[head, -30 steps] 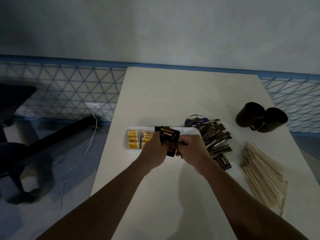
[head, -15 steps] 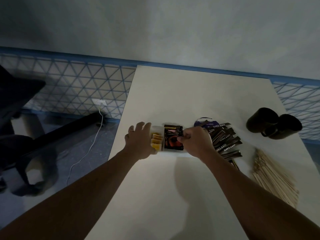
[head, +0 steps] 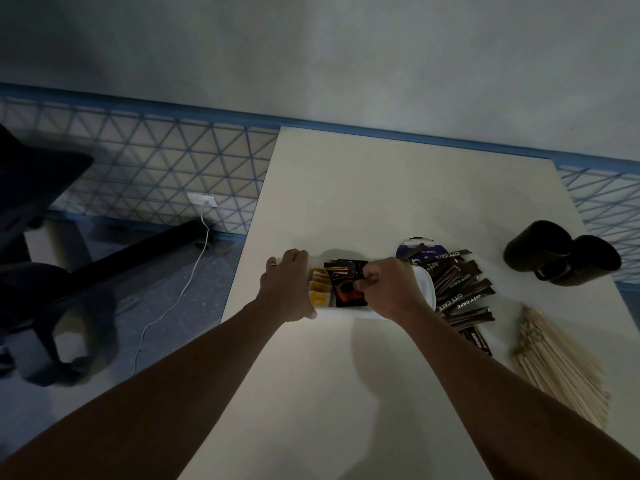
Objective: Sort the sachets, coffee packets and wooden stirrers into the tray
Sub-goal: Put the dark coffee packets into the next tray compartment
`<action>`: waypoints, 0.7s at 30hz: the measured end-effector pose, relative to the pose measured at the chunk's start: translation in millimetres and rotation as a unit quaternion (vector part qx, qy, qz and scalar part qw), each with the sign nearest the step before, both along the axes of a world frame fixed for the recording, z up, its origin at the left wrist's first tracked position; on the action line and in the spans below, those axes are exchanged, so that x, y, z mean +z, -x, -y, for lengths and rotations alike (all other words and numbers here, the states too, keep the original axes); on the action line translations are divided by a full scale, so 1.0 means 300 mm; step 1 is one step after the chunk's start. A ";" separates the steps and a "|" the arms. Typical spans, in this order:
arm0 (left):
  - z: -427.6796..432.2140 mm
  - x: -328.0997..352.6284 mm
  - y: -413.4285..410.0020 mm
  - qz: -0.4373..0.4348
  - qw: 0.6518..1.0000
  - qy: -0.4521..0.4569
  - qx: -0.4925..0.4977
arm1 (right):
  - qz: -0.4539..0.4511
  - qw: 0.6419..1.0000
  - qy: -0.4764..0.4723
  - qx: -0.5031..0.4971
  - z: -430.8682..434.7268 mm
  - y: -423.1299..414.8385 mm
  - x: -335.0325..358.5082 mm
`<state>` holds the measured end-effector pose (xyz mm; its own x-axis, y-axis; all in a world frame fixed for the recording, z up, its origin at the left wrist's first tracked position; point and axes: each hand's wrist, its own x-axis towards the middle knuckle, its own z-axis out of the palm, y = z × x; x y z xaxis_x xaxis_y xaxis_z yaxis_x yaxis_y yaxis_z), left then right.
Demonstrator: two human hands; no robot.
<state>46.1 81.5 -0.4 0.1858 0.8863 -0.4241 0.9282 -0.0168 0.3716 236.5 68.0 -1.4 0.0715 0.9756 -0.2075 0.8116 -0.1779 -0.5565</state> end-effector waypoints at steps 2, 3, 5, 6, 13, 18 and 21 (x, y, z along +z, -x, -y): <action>-0.003 -0.001 -0.002 0.000 1.000 0.001 -0.001 | -0.002 1.000 0.001 -0.006 -0.004 -0.002 0.000; -0.004 0.000 -0.002 -0.001 1.000 0.002 -0.001 | -0.001 1.000 0.003 -0.009 -0.004 -0.003 -0.001; -0.006 0.001 -0.004 -0.004 1.000 0.004 -0.003 | 0.002 1.000 0.008 -0.011 -0.005 -0.005 -0.003; -0.007 0.004 -0.004 -0.005 1.000 0.006 -0.004 | 0.002 1.000 0.008 -0.007 -0.005 -0.003 -0.003; -0.010 0.005 -0.005 -0.004 1.000 0.009 -0.002 | 0.033 0.999 -0.011 0.010 -0.001 0.013 0.001; -0.011 0.005 -0.004 0.002 1.000 0.002 -0.004 | 0.023 0.992 -0.121 0.029 0.014 0.002 0.014; -0.012 -0.003 -0.002 0.003 1.000 -0.001 -0.006 | -0.008 0.984 -0.172 0.053 0.022 0.001 0.002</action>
<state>46.6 85.1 -1.4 0.1988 0.8853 -0.4205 0.9255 -0.0284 0.3778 236.1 61.5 -1.0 -0.0342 0.9902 0.1352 0.8063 0.1073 -0.5817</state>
